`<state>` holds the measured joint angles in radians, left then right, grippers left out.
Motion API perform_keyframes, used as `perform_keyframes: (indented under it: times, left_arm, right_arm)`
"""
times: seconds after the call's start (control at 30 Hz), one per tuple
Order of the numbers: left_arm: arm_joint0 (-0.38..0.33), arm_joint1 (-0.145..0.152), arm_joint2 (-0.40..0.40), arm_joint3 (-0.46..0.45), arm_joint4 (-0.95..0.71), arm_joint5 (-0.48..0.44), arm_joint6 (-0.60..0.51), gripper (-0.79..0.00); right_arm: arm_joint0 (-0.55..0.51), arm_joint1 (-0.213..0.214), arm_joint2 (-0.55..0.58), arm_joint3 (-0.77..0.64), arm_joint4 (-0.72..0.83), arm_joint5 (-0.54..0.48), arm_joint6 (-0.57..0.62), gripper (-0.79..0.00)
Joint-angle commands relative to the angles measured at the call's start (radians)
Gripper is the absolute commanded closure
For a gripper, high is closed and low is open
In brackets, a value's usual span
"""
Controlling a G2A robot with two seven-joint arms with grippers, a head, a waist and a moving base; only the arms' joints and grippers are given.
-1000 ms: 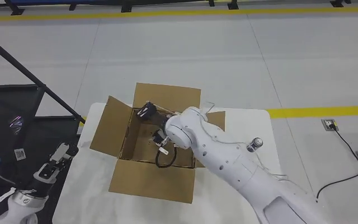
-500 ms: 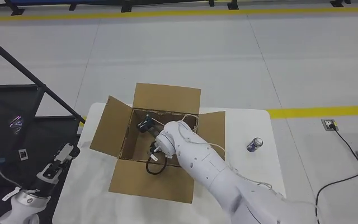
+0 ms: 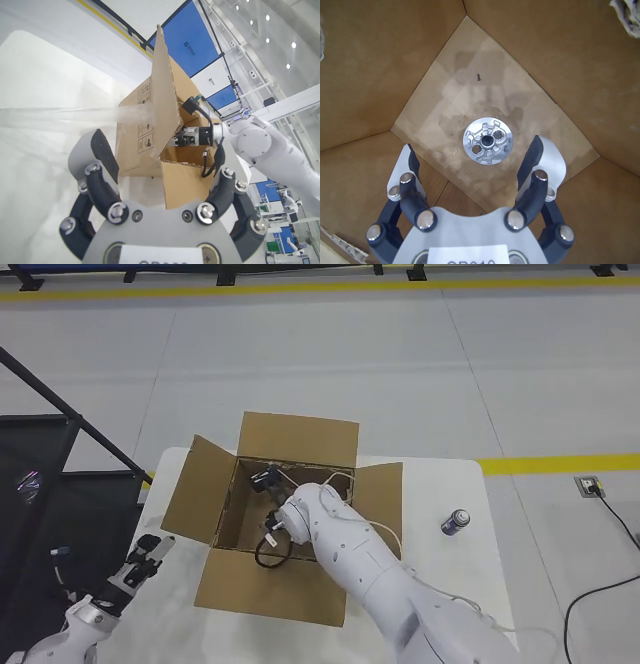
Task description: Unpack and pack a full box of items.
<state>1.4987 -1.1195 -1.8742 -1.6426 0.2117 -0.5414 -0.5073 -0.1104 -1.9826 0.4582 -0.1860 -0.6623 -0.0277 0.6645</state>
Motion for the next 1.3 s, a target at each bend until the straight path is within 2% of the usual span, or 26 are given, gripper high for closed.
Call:
perform_keyframes:
  times: [0.0,0.1,0.33,0.67,0.97,1.27]
  left_arm:
    - [-0.012,0.000,0.022,0.036,0.070,-0.015,0.020,-0.785]
    - [-0.023,0.001,0.048,0.080,0.149,-0.045,0.053,-0.785]
    - [-0.076,-0.003,0.119,0.148,0.201,-0.081,0.119,-0.785]
    - [-0.170,-0.008,0.241,0.201,0.232,-0.106,0.098,-0.785]
    - [-0.164,-0.003,0.278,0.189,0.255,-0.128,0.072,-0.785]
    - [-0.128,0.008,0.280,0.146,0.243,-0.169,0.028,-0.785]
  right_arm:
    - [0.005,0.000,0.005,0.010,0.002,-0.006,-0.005,-0.785]
    - [0.011,0.001,0.014,0.019,0.004,-0.008,-0.016,-0.785]
    - [0.020,0.010,0.032,0.034,0.007,-0.018,-0.040,-0.785]
    - [0.015,0.020,0.047,0.027,-0.006,-0.010,-0.051,-0.785]
    - [-0.001,0.025,0.055,0.025,-0.026,-0.001,-0.043,-0.785]
    - [-0.011,0.024,0.059,0.013,-0.050,0.017,-0.038,-0.785]
